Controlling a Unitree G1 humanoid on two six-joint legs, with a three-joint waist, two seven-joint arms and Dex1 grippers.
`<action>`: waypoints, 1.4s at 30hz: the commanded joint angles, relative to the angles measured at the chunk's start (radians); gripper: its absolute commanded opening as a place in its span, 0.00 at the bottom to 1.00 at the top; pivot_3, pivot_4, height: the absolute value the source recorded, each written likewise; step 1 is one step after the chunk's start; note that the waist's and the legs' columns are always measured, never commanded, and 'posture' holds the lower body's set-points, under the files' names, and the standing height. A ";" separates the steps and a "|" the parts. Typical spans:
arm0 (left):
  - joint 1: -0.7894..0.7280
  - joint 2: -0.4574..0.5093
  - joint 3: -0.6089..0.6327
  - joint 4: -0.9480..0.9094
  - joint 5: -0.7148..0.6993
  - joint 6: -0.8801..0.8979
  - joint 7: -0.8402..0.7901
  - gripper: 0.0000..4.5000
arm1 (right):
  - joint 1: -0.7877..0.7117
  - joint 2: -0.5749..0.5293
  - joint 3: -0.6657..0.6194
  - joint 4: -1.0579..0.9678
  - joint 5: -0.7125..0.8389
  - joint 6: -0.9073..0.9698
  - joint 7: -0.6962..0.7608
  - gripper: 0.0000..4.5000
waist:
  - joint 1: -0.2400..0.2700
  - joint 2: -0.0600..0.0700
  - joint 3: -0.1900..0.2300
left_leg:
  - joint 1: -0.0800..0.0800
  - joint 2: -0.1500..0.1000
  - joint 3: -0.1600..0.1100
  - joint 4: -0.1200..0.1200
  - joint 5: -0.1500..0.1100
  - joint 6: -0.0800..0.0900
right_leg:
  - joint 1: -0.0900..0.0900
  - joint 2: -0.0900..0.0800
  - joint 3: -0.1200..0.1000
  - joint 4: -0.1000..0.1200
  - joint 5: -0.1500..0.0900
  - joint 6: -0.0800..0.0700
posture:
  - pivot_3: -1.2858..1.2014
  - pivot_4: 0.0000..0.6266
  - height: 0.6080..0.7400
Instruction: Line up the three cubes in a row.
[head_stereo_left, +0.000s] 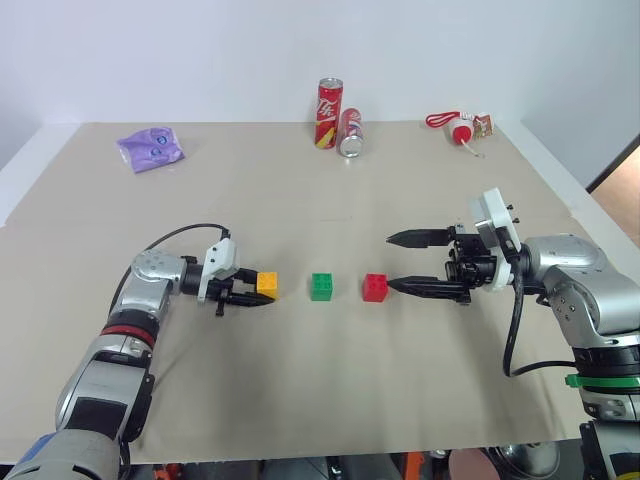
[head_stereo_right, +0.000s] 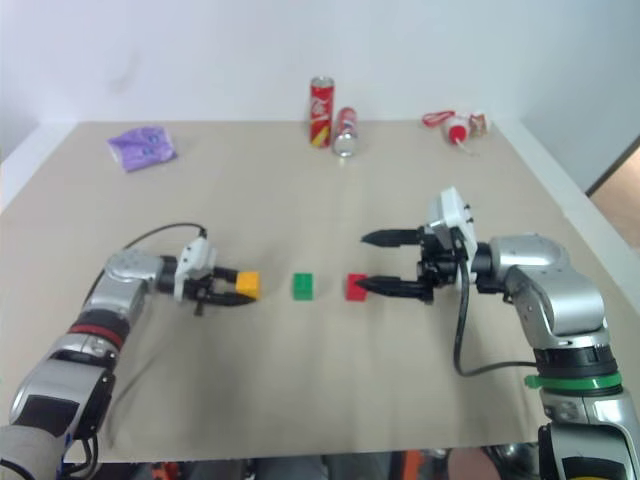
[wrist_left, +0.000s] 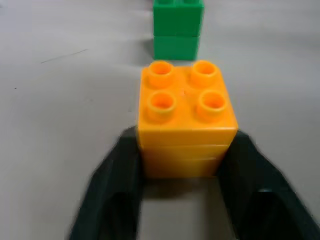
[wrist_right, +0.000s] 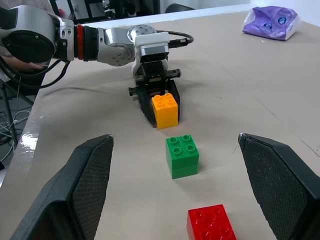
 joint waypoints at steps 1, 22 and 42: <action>0.008 0.012 0.000 0.019 0.027 -0.032 0.019 0.81 | -0.024 -0.002 -0.012 -0.008 0.005 -0.013 0.010 0.92 | 0.000 0.000 0.000 | 0.000 0.000 0.000 0.000 0.000 0.000 | 0.000 0.000 0.000 0.000 0.000 0.000 | 0.52 0.24 1.00; 0.189 0.284 0.145 -0.207 -0.092 0.141 -0.004 0.97 | -0.153 0.033 0.042 0.116 -0.034 -0.053 0.089 0.92 | -0.039 0.000 0.000 | 0.002 0.005 0.000 -0.003 0.000 0.001 | -0.003 0.004 0.000 0.001 0.002 -0.006 | 0.52 0.24 1.00; 0.637 -0.163 0.553 -1.212 -0.347 0.812 1.253 0.97 | -0.083 0.224 -0.097 0.232 -0.086 -0.109 -0.268 0.92 | -0.016 -0.003 -0.001 | -0.001 0.004 0.000 -0.002 -0.001 -0.001 | -0.002 0.001 -0.004 0.000 0.001 -0.001 | 0.52 0.24 1.00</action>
